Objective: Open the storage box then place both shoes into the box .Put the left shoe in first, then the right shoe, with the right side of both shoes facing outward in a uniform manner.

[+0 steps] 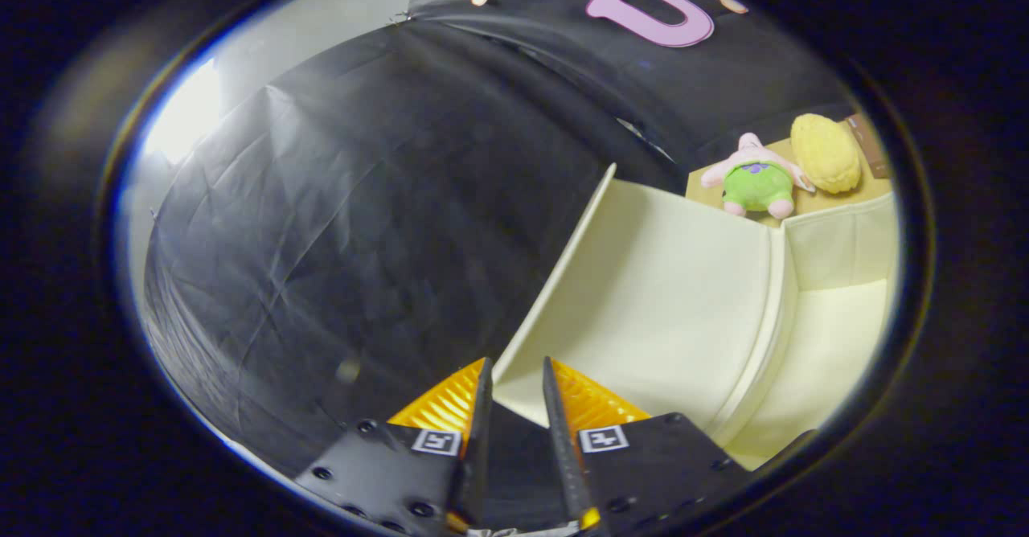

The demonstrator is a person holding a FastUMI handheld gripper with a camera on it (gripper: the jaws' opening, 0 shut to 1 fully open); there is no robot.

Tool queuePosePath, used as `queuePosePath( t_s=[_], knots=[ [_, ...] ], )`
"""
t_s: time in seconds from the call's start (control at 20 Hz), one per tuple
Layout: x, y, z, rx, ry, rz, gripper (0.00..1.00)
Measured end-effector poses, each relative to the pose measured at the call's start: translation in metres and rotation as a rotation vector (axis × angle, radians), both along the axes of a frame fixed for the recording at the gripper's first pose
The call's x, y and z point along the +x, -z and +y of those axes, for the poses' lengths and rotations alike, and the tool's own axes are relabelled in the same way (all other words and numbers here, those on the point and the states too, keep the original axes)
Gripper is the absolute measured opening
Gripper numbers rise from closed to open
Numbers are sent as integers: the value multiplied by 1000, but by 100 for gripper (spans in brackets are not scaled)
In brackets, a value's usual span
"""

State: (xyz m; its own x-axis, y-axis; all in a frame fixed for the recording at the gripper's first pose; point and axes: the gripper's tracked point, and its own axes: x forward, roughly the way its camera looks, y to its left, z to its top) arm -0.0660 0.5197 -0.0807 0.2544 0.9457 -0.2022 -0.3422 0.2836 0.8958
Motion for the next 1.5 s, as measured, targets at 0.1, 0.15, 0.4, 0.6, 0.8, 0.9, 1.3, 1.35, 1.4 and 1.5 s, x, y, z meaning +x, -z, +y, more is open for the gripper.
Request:
queuePosePath(
  t_s=[0.1,0.15,0.4,0.6,0.8,0.9,1.3,1.35,1.4,1.5],
  knots=[
    [2,16,1,-32,13,-37,47],
    [6,16,-6,-43,25,-61,53],
    [17,11,-51,-114,94,-163,82],
    [29,18,-106,-197,169,-227,100],
    [37,24,-173,-279,246,-280,100],
    [44,30,-212,-340,294,-311,100],
    [55,67,-343,-559,446,-374,100],
    [55,73,-355,-580,459,-373,100],
    [54,80,-368,-601,467,-370,100],
    [51,96,-390,-650,479,-365,100]
  ],
)
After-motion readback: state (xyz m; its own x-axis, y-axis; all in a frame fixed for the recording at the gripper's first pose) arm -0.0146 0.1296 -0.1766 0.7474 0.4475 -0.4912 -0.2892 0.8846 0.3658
